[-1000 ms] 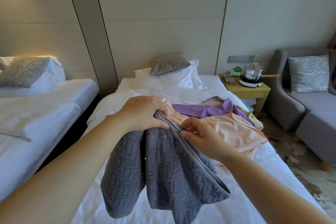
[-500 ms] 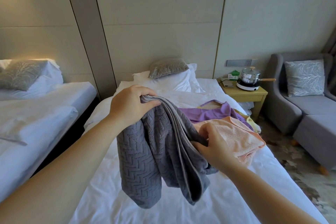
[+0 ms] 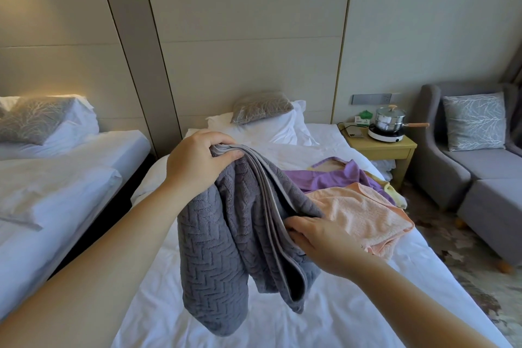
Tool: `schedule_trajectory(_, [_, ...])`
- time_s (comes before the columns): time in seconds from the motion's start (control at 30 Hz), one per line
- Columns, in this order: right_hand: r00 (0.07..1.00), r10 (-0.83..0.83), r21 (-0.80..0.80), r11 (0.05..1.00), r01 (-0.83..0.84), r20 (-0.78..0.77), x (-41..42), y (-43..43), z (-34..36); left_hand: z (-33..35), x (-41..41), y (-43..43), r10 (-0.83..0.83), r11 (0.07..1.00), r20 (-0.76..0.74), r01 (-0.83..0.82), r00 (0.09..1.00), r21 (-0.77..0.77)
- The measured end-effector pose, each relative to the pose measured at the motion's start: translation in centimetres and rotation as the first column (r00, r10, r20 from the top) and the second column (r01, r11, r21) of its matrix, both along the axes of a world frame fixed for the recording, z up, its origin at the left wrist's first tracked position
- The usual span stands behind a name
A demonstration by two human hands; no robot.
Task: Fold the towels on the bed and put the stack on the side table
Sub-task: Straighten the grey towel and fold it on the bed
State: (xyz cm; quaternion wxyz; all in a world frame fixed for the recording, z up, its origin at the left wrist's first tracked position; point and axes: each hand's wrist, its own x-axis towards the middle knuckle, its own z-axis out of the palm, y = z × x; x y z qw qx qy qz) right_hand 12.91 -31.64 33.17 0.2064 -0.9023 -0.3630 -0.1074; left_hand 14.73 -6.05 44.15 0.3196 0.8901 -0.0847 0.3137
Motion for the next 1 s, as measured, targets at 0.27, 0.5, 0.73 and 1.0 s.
schedule_trajectory(0.27, [0.983, -0.108, -0.308, 0.939, 0.15, 0.149, 0.4, -2.6, 0.8, -0.3, 0.4, 2.8, 0.139, 0.987, -0.033, -0.141, 0.99, -0.072])
schedule_trajectory(0.5, [0.903, -0.272, -0.202, 0.915, 0.35, 0.332, 0.9, -4.8, 2.8, -1.5, 0.7, 3.9, 0.257, 0.961, -0.109, -0.266, 0.96, -0.072])
schedule_trajectory(0.73, [0.888, -0.42, -0.443, 0.77, 0.459, 0.189, 0.3, -3.1, 3.7, -1.9, 0.6, 2.2, 0.21, 0.976, -0.136, -0.215, 0.968, -0.026])
schedule_trajectory(1.0, [0.978, -0.199, 0.223, 0.953, 0.206, -0.053, -0.3, 2.1, 3.5, -1.2, -0.1, -0.9, 0.096, 0.992, -0.072, -0.09, 0.993, 0.084])
